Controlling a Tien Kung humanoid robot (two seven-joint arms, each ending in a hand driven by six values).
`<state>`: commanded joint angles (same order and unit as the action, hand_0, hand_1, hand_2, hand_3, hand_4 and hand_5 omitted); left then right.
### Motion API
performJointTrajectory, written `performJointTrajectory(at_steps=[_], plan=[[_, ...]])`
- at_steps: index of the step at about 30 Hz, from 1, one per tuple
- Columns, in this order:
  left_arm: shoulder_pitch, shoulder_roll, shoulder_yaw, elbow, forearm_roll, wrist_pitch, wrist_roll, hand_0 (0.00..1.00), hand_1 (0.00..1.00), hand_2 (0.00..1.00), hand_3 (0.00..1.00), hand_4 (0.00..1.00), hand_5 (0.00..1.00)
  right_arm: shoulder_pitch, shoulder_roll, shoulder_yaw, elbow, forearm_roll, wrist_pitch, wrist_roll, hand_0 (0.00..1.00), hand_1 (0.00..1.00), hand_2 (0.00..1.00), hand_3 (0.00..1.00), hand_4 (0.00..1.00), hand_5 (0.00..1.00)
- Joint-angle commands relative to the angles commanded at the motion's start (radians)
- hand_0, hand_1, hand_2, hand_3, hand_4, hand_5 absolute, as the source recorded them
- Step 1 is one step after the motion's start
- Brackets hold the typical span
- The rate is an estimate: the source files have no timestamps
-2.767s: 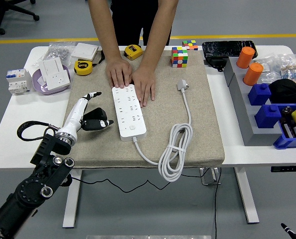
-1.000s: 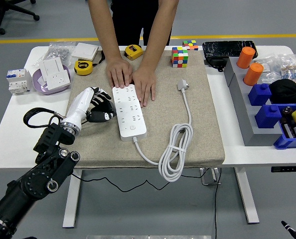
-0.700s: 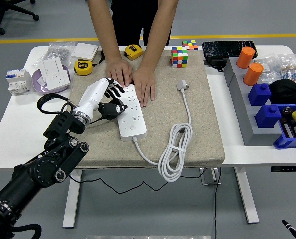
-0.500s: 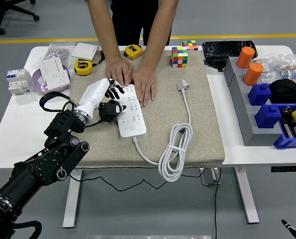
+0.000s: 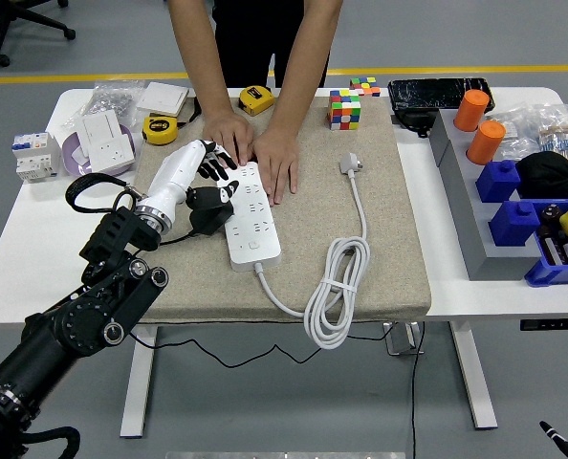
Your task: Pick up the plug,place it near the board,insert it into the board,press the button
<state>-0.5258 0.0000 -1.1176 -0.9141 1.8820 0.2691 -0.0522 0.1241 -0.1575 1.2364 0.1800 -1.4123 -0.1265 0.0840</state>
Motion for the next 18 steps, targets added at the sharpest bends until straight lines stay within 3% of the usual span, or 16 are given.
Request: performJointTrajectory(at_steps=[5,9,10,15,16,18], plan=[[0.036,0.0,-0.04,-0.072,-0.115,-0.022,-0.027,0.433,0.447,0.418,0.473,0.753,0.002,-0.006,0.001,0.014,0.0,-0.011,0.0,-0.004,0.953,0.902,0.861,0.877,0.998,0.998],[0.038,0.0,-0.044,-0.077,-0.15,-0.062,-0.026,0.433,0.447,0.418,0.473,0.753,0.002,-0.008,0.002,0.02,0.0,-0.014,0.0,-0.005,0.953,0.902,0.861,0.877,0.998,0.998],[0.036,0.0,-0.04,-0.073,-0.155,-0.075,-0.022,0.487,0.498,0.436,0.452,0.951,0.136,-0.008,0.002,0.018,0.0,-0.012,0.0,-0.004,0.954,0.902,0.861,0.876,0.998,0.998],[0.026,0.022,-0.024,-0.058,-0.17,-0.109,-0.007,0.487,0.498,0.436,0.452,0.951,0.136,-0.003,0.001,0.007,0.0,0.004,-0.001,0.0,0.954,0.902,0.861,0.876,0.998,0.998],[0.03,0.031,-0.021,-0.06,-0.183,-0.108,-0.005,0.546,0.592,0.508,0.495,0.991,0.224,-0.003,0.0,0.011,0.0,0.002,-0.002,0.0,0.953,0.902,0.861,0.876,0.998,0.998],[0.045,0.044,-0.018,-0.074,-0.214,-0.107,-0.002,0.546,0.592,0.508,0.495,0.991,0.224,-0.003,-0.001,0.016,0.0,-0.002,-0.002,-0.001,0.953,0.902,0.861,0.876,0.998,0.998]])
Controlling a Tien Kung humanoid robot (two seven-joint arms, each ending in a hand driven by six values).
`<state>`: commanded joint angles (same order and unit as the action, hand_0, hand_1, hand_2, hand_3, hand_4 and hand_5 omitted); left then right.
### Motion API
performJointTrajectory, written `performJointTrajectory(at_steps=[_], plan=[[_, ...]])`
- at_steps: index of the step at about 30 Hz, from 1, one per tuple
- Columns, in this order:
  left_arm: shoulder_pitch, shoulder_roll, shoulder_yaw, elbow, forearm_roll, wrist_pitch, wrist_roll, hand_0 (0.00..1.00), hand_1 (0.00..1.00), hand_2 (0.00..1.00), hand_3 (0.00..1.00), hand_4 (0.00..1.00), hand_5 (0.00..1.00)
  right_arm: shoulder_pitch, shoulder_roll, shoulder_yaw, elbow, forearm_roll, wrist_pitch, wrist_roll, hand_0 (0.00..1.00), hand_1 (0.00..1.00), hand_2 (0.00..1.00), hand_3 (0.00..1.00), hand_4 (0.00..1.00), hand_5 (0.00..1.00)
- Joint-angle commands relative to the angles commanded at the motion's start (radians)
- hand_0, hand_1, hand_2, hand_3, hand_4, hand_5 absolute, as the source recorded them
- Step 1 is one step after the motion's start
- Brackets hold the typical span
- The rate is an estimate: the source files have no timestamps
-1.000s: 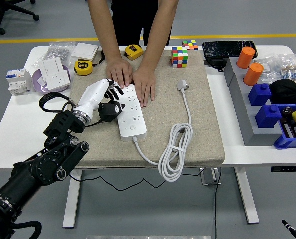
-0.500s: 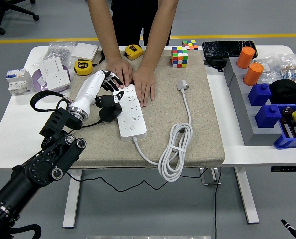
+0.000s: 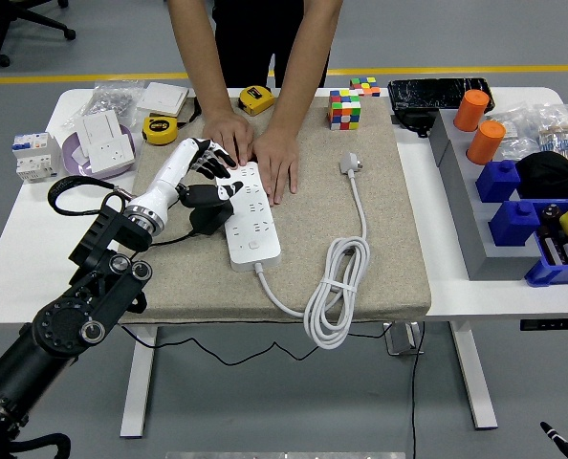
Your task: Pick up the plug,place it near the board,insert it into the board,press the button
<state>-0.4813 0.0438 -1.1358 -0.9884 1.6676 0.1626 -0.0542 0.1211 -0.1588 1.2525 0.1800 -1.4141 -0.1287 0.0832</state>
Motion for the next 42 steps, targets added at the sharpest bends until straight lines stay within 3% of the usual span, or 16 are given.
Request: performJointTrajectory(at_steps=[3,4,9,10,15,16,19,29,42], plan=[[0.045,0.015,-0.006,-0.063,-0.043,0.02,0.003,0.546,0.592,0.508,0.495,0.991,0.224,-0.002,-0.001,0.009,0.0,-0.006,-0.001,-0.001,0.953,0.902,0.861,0.876,0.998,0.998],[0.061,0.017,-0.013,-0.089,-0.051,0.028,0.002,0.702,0.78,0.719,0.682,0.998,0.699,-0.002,-0.001,0.011,0.0,-0.008,-0.001,-0.001,0.953,0.902,0.861,0.877,0.998,0.998],[0.148,0.02,-0.045,-0.241,-0.091,0.073,-0.007,0.702,0.78,0.719,0.682,0.998,0.699,-0.006,0.001,0.018,0.0,-0.013,-0.001,-0.001,0.953,0.902,0.861,0.877,0.998,0.998],[0.165,0.023,-0.044,-0.267,-0.099,0.076,-0.002,0.905,0.948,0.884,0.832,0.998,0.991,-0.006,0.001,0.018,0.0,-0.013,-0.001,-0.001,0.953,0.902,0.861,0.877,0.998,0.998],[0.235,0.033,-0.023,-0.354,-0.135,0.079,0.035,0.905,0.948,0.884,0.832,0.998,0.991,-0.005,0.001,0.016,0.0,-0.009,-0.002,0.002,0.953,0.902,0.861,0.877,0.998,0.998],[0.245,0.033,-0.02,-0.362,-0.136,0.078,0.041,0.998,0.998,0.976,0.926,0.998,0.998,-0.004,0.001,0.016,0.0,-0.009,-0.002,0.002,0.953,0.902,0.86,0.877,0.998,0.998],[0.268,0.029,-0.01,-0.375,-0.14,0.074,0.06,0.998,0.998,0.976,0.926,0.998,0.998,-0.003,0.001,0.015,0.0,-0.009,-0.002,0.002,0.953,0.902,0.86,0.877,0.998,0.998],[0.307,0.031,0.047,-0.353,-0.096,0.061,0.105,0.998,0.998,0.973,0.921,0.998,0.998,-0.009,-0.001,0.029,0.0,-0.026,0.0,0.001,0.954,0.902,0.859,0.876,0.998,0.998],[0.306,0.027,0.072,-0.335,-0.098,0.056,0.112,0.991,0.998,0.963,0.909,0.998,0.998,-0.013,-0.007,0.058,0.0,-0.041,-0.001,0.004,0.953,0.902,0.858,0.876,0.998,0.998]])
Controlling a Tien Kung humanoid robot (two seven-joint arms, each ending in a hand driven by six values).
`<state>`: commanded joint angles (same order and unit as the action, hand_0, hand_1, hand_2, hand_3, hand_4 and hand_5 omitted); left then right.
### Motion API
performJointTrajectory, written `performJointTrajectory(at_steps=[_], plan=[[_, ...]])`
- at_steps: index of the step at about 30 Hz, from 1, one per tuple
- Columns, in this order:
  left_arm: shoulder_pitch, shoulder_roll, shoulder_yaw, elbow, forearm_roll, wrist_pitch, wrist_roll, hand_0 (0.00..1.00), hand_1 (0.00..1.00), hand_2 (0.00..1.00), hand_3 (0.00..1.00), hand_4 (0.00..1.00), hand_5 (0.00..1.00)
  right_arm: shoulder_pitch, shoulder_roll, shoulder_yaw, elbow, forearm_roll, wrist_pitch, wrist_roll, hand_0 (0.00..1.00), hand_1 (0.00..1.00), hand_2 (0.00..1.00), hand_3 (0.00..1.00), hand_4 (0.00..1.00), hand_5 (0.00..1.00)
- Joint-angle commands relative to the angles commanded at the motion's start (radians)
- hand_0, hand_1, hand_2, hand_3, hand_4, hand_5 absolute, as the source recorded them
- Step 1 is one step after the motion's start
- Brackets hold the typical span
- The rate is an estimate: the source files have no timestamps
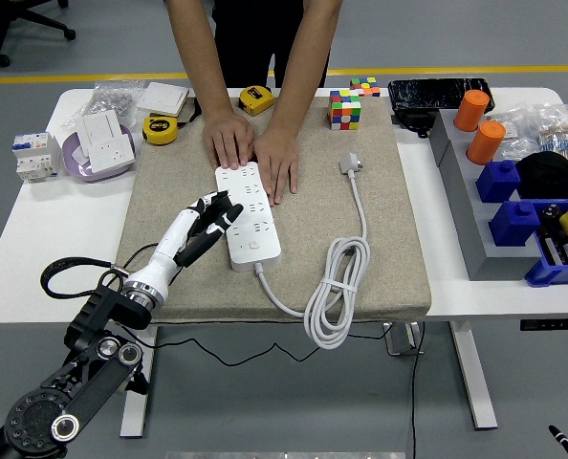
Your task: Pick up the plug,place it near the board,insert it into the board,press the button
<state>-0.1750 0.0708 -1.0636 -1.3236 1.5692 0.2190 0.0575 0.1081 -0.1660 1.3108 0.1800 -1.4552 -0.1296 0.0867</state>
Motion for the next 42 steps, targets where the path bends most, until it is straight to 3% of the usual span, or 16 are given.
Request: performJointTrajectory(at_steps=[10,24,42], plan=[[-0.038,-0.008,0.0,0.044,0.004,-0.005,-0.002,0.984,0.994,0.958,0.905,0.998,0.998,0.002,-0.004,0.013,0.0,-0.003,0.0,0.004,0.953,0.903,0.858,0.876,0.998,0.998],[-0.072,-0.011,0.031,0.06,0.004,-0.016,-0.002,0.981,0.991,0.956,0.901,0.998,0.998,0.01,-0.005,0.026,0.0,-0.007,-0.001,0.006,0.953,0.903,0.858,0.875,0.998,0.998],[-0.112,0.009,0.12,0.061,0.029,-0.025,0.002,0.977,0.987,0.952,0.898,0.998,0.998,0.013,-0.006,0.036,0.0,-0.007,-0.003,0.008,0.953,0.903,0.86,0.874,0.998,0.998]])
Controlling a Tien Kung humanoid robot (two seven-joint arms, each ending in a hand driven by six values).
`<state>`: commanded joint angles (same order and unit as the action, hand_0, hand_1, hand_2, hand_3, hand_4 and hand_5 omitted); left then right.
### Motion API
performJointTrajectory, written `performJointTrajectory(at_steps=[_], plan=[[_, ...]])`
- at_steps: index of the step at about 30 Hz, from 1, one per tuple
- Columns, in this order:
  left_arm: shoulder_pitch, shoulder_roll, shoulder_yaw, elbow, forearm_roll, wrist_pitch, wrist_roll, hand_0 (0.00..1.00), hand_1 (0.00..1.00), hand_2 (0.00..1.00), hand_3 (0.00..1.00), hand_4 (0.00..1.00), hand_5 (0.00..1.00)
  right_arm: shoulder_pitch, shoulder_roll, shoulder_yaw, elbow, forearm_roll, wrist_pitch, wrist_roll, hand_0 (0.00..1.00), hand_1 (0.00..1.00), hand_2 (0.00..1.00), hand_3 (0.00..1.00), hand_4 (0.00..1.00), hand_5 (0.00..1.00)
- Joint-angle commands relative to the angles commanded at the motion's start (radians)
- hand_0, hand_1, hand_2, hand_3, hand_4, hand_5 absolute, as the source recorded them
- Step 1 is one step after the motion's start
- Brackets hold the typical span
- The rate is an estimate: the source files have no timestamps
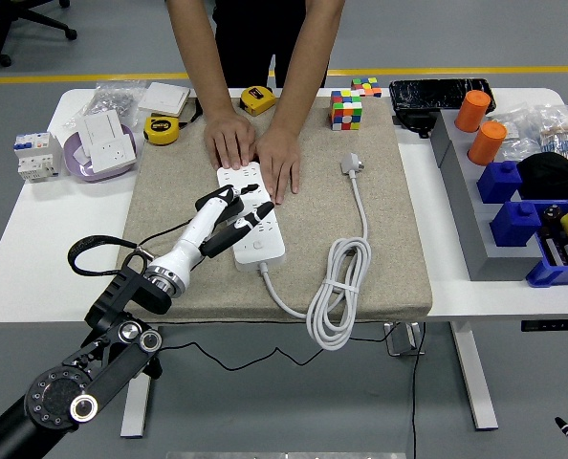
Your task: Pick up the plug,place it near the board,insert it into the board,press the button
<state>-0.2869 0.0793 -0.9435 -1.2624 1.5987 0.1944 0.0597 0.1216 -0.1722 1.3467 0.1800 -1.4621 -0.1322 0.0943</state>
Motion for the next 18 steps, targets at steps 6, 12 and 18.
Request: performJointTrajectory(at_steps=[6,12,18], plan=[[-0.014,0.01,0.027,0.011,-0.019,-0.003,-0.002,0.976,0.985,0.95,0.898,0.998,0.998,0.002,-0.002,0.002,0.0,0.001,-0.001,0.002,0.953,0.903,0.858,0.874,0.998,0.998],[-0.03,0.011,0.02,0.026,-0.026,-0.003,-0.009,0.973,0.984,0.949,0.898,0.998,0.998,0.004,-0.003,0.003,0.0,0.002,-0.001,0.003,0.953,0.903,0.859,0.874,0.998,0.998],[-0.053,0.027,0.037,0.035,-0.035,-0.007,-0.013,0.972,0.984,0.946,0.898,0.998,0.998,0.004,-0.004,0.006,0.0,0.0,-0.002,0.003,0.953,0.903,0.86,0.874,0.998,0.998]])
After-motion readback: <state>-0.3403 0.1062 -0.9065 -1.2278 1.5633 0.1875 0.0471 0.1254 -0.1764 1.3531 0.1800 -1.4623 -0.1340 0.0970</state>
